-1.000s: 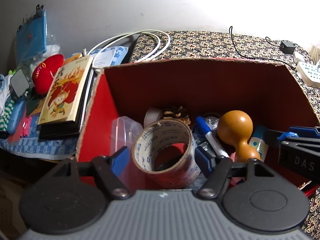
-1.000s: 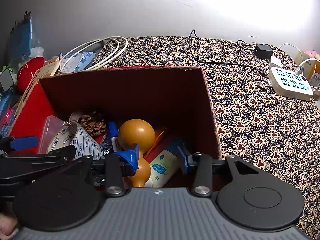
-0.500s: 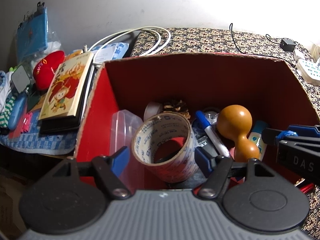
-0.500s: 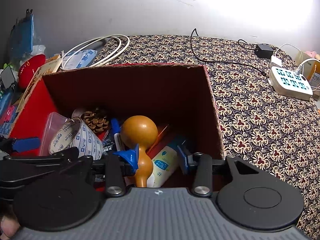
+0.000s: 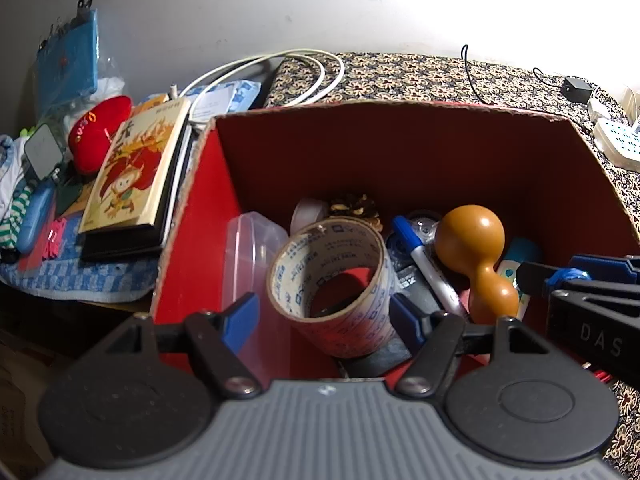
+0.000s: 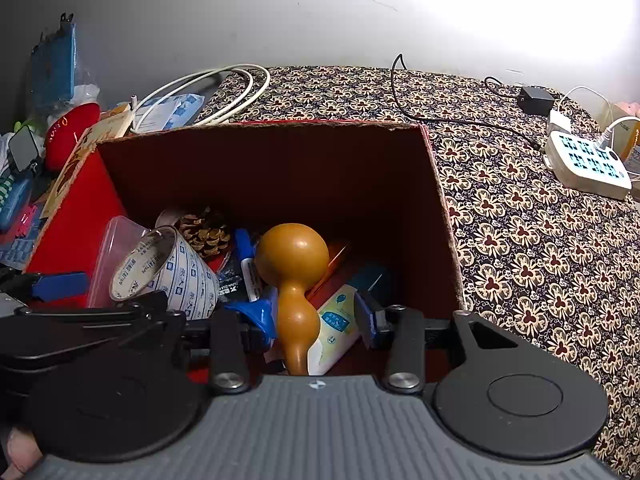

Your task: Organize rigid objects

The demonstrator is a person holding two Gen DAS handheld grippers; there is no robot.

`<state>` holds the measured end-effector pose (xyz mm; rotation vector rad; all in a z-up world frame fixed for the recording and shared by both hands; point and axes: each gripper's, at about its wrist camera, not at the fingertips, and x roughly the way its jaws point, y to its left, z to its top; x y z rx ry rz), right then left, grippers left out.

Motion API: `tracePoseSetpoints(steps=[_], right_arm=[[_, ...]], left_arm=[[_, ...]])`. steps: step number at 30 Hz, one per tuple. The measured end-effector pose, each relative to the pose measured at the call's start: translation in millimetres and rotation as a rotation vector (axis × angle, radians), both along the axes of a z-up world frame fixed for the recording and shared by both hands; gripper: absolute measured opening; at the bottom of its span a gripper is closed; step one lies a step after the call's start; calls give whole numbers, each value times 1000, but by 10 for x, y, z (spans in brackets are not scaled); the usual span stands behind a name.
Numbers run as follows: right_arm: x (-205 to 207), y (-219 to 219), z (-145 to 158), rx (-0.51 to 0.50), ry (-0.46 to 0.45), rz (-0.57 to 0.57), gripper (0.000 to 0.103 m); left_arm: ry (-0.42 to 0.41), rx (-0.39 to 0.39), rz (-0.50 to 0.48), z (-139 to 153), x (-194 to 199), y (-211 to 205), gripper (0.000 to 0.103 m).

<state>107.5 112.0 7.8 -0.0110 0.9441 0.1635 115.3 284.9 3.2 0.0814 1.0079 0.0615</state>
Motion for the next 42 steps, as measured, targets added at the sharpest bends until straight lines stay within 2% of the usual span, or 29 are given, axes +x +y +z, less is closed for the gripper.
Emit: tracePoseSetpoints(steps=[14, 42], right_arm=[[-8, 13, -11, -4, 10, 4, 26], [8, -47, -119, 53, 43, 0, 26]], left_arm=[[3, -3, 8, -5, -34, -12, 72], [30, 5, 1, -91, -29, -37, 72]])
